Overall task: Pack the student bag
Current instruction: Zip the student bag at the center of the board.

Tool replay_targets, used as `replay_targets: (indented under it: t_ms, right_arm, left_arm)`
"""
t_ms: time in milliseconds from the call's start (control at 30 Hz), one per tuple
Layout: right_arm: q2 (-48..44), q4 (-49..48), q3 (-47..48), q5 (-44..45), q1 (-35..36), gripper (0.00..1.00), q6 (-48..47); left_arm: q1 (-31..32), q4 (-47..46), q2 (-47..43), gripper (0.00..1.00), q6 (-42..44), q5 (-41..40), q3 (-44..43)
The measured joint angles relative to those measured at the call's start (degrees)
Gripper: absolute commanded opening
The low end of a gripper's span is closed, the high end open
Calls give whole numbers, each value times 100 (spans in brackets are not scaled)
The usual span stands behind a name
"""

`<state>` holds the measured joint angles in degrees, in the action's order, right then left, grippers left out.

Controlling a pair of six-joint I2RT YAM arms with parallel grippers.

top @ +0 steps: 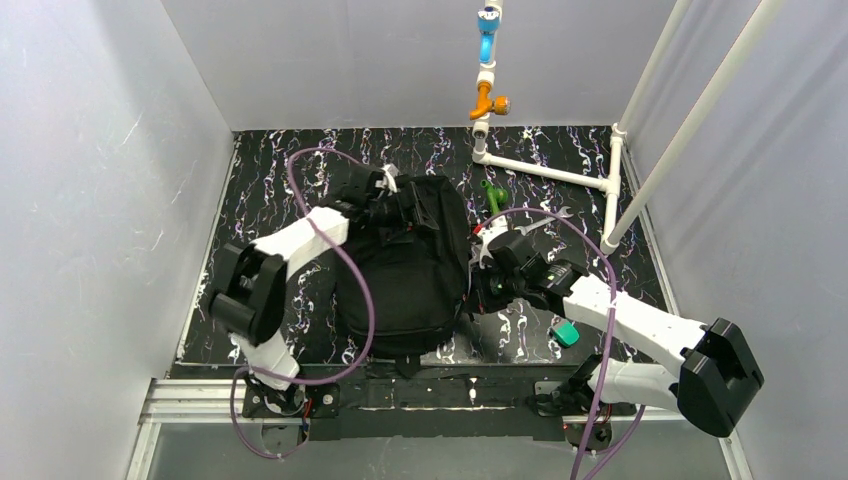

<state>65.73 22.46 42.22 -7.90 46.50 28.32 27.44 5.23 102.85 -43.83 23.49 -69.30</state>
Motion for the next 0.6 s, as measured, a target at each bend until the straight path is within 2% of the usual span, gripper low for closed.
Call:
replay_targets:
  t_ms: [100,233,300,467,600]
  right_arm:
    - [15,173,68,-387,9,1,17]
    - [9,319,223,-866,13,1,61]
    - [9,361,251,-1064,13,22,133]
    - [68,402,254,-1521,13,56,560]
    - [144,400,251,-1661,13,64,826]
  left_arm:
    - [-138,28,-1119,87,68,271,623]
    - [-59,-22,-2599,86,63,616,1353]
    - [177,-48,-3298,85,15,608,1784]
    - [1526,-52,-4284,84,-109,-90,2553]
    - [2457,-70,-4509,81,-275,-872,2872]
